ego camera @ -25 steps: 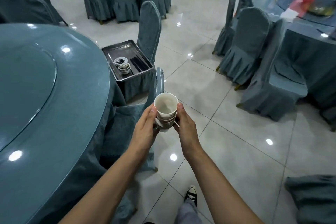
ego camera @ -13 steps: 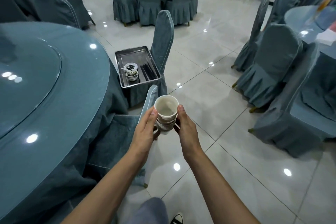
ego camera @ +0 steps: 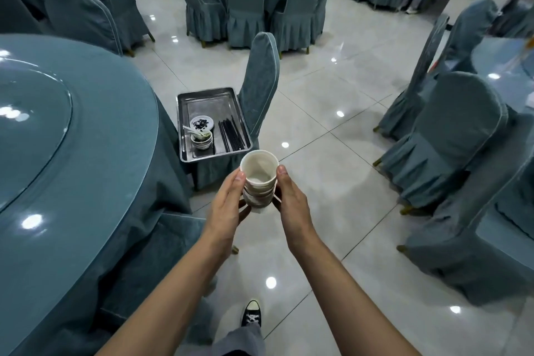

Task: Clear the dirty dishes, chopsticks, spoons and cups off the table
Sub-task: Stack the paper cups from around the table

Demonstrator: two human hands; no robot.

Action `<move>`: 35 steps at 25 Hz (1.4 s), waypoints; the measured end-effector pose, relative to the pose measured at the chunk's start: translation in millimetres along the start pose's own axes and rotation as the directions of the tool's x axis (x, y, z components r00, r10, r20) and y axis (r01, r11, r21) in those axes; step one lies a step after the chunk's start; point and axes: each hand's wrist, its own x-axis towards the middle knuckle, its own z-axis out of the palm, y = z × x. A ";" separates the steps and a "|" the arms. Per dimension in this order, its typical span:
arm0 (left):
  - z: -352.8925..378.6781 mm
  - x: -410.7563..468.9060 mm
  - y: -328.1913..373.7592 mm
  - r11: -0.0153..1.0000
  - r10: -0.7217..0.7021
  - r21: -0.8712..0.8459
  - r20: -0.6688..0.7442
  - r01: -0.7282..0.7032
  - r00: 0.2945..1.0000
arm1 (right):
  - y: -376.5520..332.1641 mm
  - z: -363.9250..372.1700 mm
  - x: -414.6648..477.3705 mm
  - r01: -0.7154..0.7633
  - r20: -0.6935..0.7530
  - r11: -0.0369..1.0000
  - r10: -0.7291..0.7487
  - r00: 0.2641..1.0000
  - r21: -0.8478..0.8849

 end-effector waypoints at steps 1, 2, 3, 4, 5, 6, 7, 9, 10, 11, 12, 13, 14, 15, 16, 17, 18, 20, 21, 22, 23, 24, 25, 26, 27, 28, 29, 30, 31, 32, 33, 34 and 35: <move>1.2 14.1 3.5 1.000 0.006 -0.006 -0.005 -0.006 1.000 | -3.4 2.7 14.6 -0.005 0.004 1.000 0.005 1.000 -0.003; 1.5 29.0 7.3 1.000 0.010 -0.012 -0.011 -0.010 1.000 | -6.3 6.1 30.1 -0.021 0.001 1.000 0.021 1.000 -0.005; 1.5 43.7 11.2 1.000 0.012 -0.018 -0.018 -0.012 1.000 | -9.7 9.8 45.1 -0.026 0.003 1.000 0.026 1.000 -0.007; 1.6 57.2 15.9 1.000 0.015 -0.027 -0.024 -0.015 1.000 | -12.1 13.7 60.1 -0.027 0.007 1.000 0.027 1.000 -0.006; 1.3 70.8 19.2 0.999 0.010 -0.036 -0.030 -0.011 0.999 | -13.9 17.4 73.7 -0.032 0.016 0.999 0.032 0.999 -0.005; 1.8 83.6 21.9 0.999 0.001 -0.049 -0.039 -0.003 0.999 | -15.8 20.7 86.9 -0.041 0.024 0.999 0.041 0.999 -0.006; 2.1 95.5 23.1 0.998 -0.008 -0.059 -0.049 0.005 0.999 | -16.8 23.2 98.9 -0.050 0.032 0.999 0.051 0.998 -0.005; 3.9 114.5 25.8 0.996 -0.021 -0.083 -0.061 0.016 0.998 | -16.1 26.3 120.8 -0.058 0.050 0.998 0.058 0.997 -0.019; 4.4 121.9 27.3 0.996 -0.026 -0.091 -0.064 0.020 0.998 | -16.0 27.4 130.1 -0.064 0.061 0.998 0.066 0.996 -0.022; 5.3 131.6 28.3 0.995 -0.031 -0.092 -0.071 0.024 0.997 | -17.1 28.2 141.0 -0.076 0.070 0.997 0.077 0.995 -0.020; 6.4 142.5 29.4 0.995 -0.039 -0.090 -0.082 0.031 0.996 | -16.4 28.5 153.6 -0.091 0.074 0.996 0.093 0.993 -0.018; 7.3 153.5 30.4 0.996 -0.046 -0.086 -0.097 0.038 0.994 | -15.6 28.7 166.4 -0.104 0.082 0.994 0.105 0.991 -0.016; 8.3 165.3 32.1 0.996 -0.048 -0.082 -0.114 0.038 0.992 | -15.7 29.3 179.8 -0.106 0.101 0.994 0.108 0.989 -0.021; 8.5 178.9 33.1 0.996 -0.046 -0.079 -0.132 0.036 0.990 | -18.0 30.6 193.7 -0.101 0.124 0.995 0.103 0.987 -0.025; 9.0 193.2 34.0 0.997 -0.042 -0.077 -0.151 0.031 0.988 | -20.4 31.9 209.1 -0.100 0.147 0.995 0.103 0.984 -0.027; 10.1 207.9 34.6 0.997 -0.039 -0.075 -0.169 0.027 0.985 | -22.0 32.8 225.7 -0.103 0.170 0.994 0.106 0.980 -0.029; 12.1 219.9 36.0 0.997 -0.040 -0.076 -0.181 0.026 0.983 | -24.0 33.2 240.4 -0.109 0.187 0.994 0.112 0.976 -0.027; 19.0 242.1 37.3 0.996 -0.043 -0.089 -0.211 0.025 0.977 | -28.8 32.8 271.1 -0.129 0.229 0.991 0.132 0.964 -0.026; 22.5 253.0 38.3 0.996 -0.036 -0.091 -0.234 0.015 0.972 | -30.5 33.2 287.4 -0.137 0.263 0.990 0.140 0.955 -0.027; 25.7 264.1 40.1 0.995 -0.030 -0.095 -0.262 0.005 0.965 | -30.6 33.8 303.5 -0.148 0.289 0.989 0.150 0.945 -0.029; 28.7 275.5 42.2 0.995 -0.029 -0.100 -0.294 -0.001 0.955 | -31.9 34.8 318.6 -0.160 0.312 0.987 0.162 0.936 -0.033; 31.7 287.0 45.1 0.995 -0.031 -0.104 -0.325 -0.003 0.945 | -33.5 36.1 333.3 -0.169 0.337 0.985 0.173 0.926 -0.040; 35.1 299.0 47.7 0.994 -0.033 -0.107 -0.352 -0.005 0.935 | -35.6 37.0 349.1 -0.177 0.365 0.983 0.183 0.913 -0.050; 38.4 308.1 50.4 0.993 -0.036 -0.115 -0.371 -0.007 0.928 | -37.9 37.9 361.8 -0.185 0.386 0.981 0.191 0.902 -0.054; 42.6 318.7 51.8 0.992 -0.041 -0.123 -0.389 -0.008 0.920 | -41.0 37.8 375.5 -0.198 0.400 0.979 0.203 0.894 -0.053; 48.9 329.2 53.6 0.991 -0.043 -0.130 -0.407 -0.012 0.913 | -43.9 36.5 389.7 -0.206 0.413 0.977 0.209 0.887 -0.052; 55.5 339.2 55.3 0.991 -0.043 -0.134 -0.422 -0.015 0.905 | -45.8 34.3 403.1 -0.212 0.425 0.976 0.214 0.879 -0.053; 61.6 348.5 57.3 0.991 -0.039 -0.134 -0.436 -0.022 0.899 | -46.8 32.2 415.6 -0.214 0.439 0.975 0.219 0.872 -0.060; 67.0 359.1 57.7 0.992 -0.040 -0.128 -0.447 -0.020 0.893 | -46.6 30.0 428.7 -0.218 0.446 0.973 0.227 0.866 -0.074; 70.6 367.9 58.5 0.992 -0.040 -0.124 -0.456 -0.019 0.889 | -46.3 28.7 438.6 -0.220 0.452 0.971 0.236 0.860 -0.088; 73.3 376.3 59.4 0.992 -0.042 -0.126 -0.468 -0.019 0.883 | -44.4 28.3 449.1 -0.224 0.458 0.969 0.245 0.855 -0.101; 76.0 384.6 61.5 0.991 -0.043 -0.131 -0.475 -0.022 0.879 | -43.9 29.1 459.7 -0.230 0.467 0.967 0.253 0.847 -0.108; 77.7 391.3 63.3 0.992 -0.038 -0.127 -0.474 -0.025 0.880 | -43.9 30.2 468.6 -0.238 0.471 0.965 0.261 0.843 -0.111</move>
